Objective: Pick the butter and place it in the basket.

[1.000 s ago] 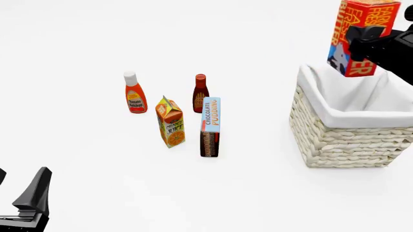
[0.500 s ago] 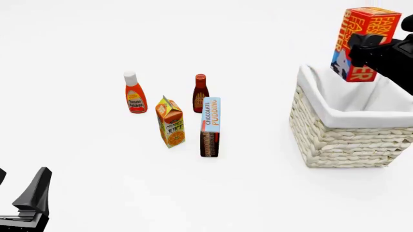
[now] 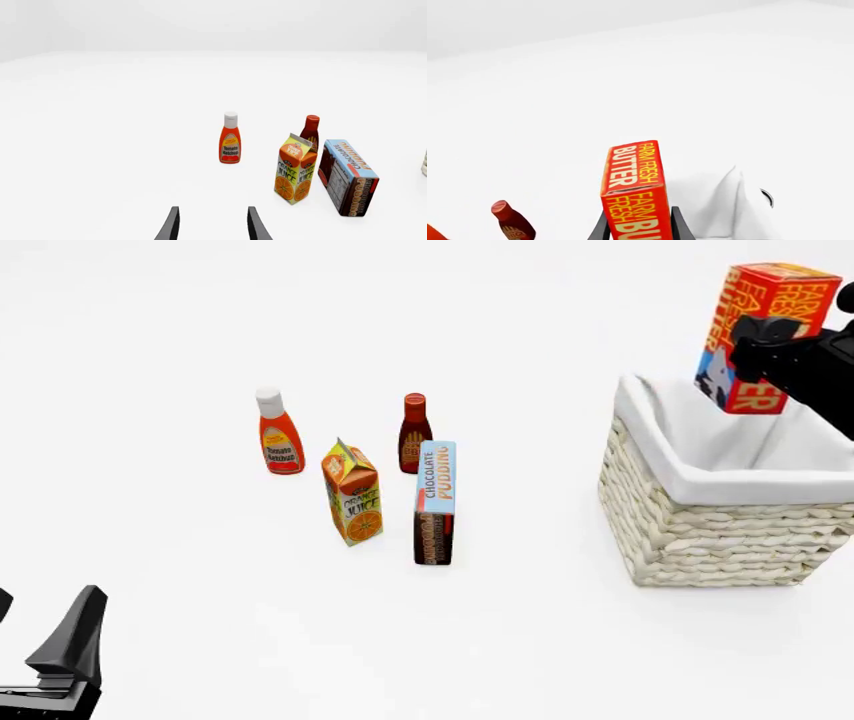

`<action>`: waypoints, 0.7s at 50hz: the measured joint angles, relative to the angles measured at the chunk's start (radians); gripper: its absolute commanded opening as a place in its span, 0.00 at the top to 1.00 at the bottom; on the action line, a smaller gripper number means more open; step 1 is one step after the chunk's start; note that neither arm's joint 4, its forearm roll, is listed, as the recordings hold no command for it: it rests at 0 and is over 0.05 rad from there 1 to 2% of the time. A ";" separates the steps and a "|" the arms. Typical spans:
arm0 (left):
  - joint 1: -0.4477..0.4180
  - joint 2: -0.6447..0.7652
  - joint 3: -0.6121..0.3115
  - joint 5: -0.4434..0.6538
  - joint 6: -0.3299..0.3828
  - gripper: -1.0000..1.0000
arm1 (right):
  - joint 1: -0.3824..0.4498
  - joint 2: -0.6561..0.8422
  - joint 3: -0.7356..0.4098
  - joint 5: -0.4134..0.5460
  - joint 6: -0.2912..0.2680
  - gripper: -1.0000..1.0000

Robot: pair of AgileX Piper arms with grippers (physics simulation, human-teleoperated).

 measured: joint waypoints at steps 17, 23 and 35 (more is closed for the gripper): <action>0.000 0.000 0.000 0.000 0.000 0.00 | -0.022 0.026 0.015 -0.044 0.007 1.00; 0.000 0.000 0.000 0.000 0.000 0.00 | -0.028 0.039 0.017 -0.059 0.008 1.00; 0.000 0.000 0.000 0.000 0.000 0.00 | -0.039 0.066 0.020 -0.088 0.010 1.00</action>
